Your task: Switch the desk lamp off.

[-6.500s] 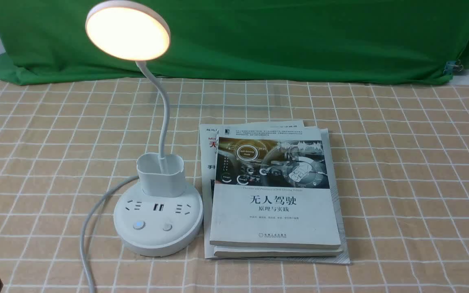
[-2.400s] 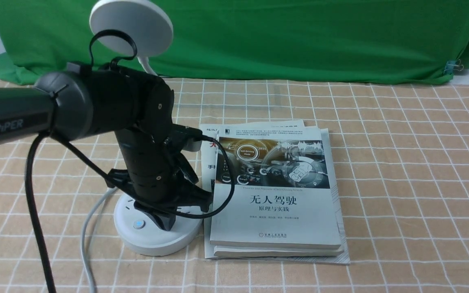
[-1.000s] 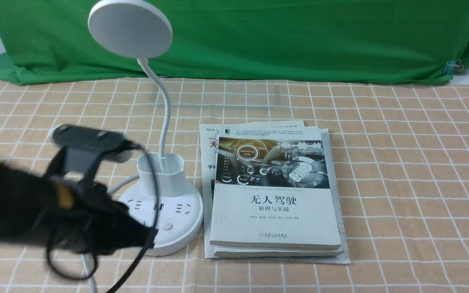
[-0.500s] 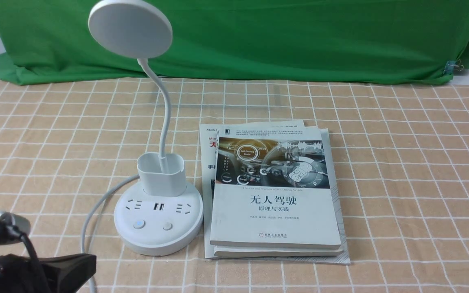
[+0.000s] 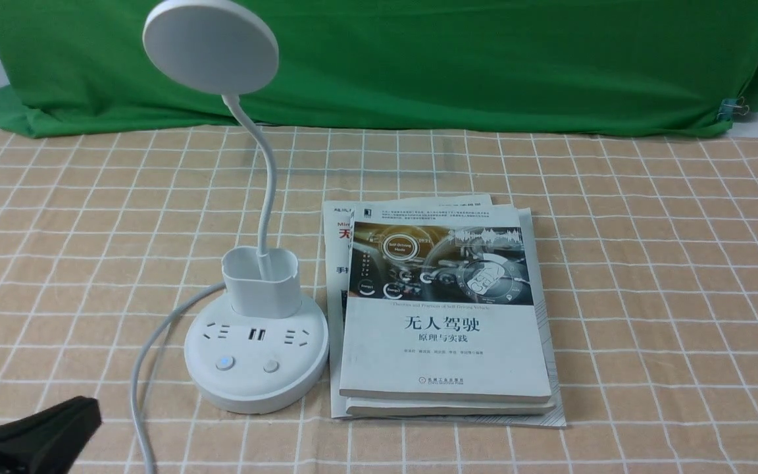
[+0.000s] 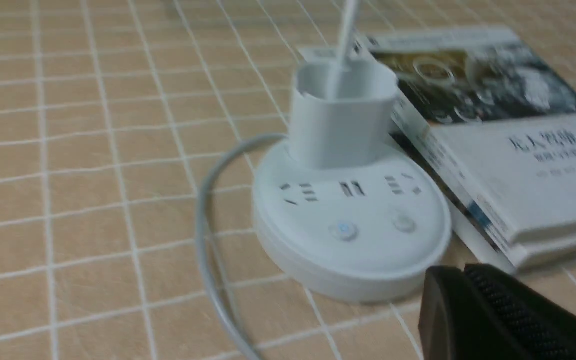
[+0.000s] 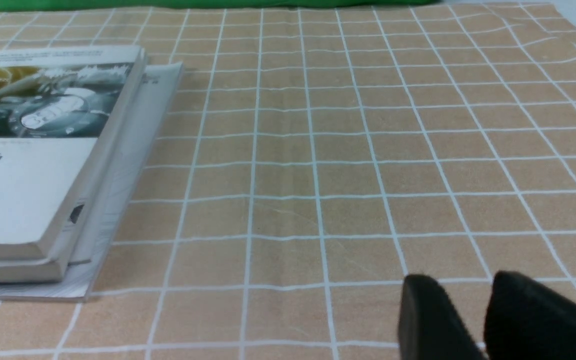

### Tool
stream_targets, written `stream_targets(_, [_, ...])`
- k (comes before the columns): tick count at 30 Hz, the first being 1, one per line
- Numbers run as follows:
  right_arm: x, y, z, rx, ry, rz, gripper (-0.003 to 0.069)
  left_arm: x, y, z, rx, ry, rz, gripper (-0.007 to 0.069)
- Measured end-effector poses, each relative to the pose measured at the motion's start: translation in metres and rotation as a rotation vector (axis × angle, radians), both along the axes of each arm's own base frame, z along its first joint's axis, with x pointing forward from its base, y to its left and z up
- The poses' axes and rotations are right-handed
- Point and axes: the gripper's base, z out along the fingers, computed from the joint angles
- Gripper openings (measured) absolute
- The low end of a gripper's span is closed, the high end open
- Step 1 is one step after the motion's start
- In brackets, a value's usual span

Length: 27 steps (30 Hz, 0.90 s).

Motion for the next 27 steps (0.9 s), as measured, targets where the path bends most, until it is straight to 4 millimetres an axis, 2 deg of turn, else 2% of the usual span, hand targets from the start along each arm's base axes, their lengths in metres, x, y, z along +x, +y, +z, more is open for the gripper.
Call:
stream_targets(5, [0.000, 0.000, 0.000, 0.000, 0.000, 0.000, 0.0243, -0.013, 0.017, -0.017, -0.017, -0.077, 0.192, 0.0001])
stream_targets(8, [0.000, 0.000, 0.000, 0.000, 0.000, 0.000, 0.0243, -0.019, 0.020, -0.022, -0.028, -0.084, 0.241, 0.0001])
stream_targets(16, [0.000, 0.000, 0.000, 0.000, 0.001, 0.000, 0.0243, -0.025, 0.019, -0.029, -0.029, -0.031, 0.245, 0.0001])
stream_targets(27, [0.000, 0.000, 0.000, 0.000, 0.000, 0.000, 0.0243, -0.025, 0.019, -0.029, -0.029, -0.030, 0.244, 0.0001])
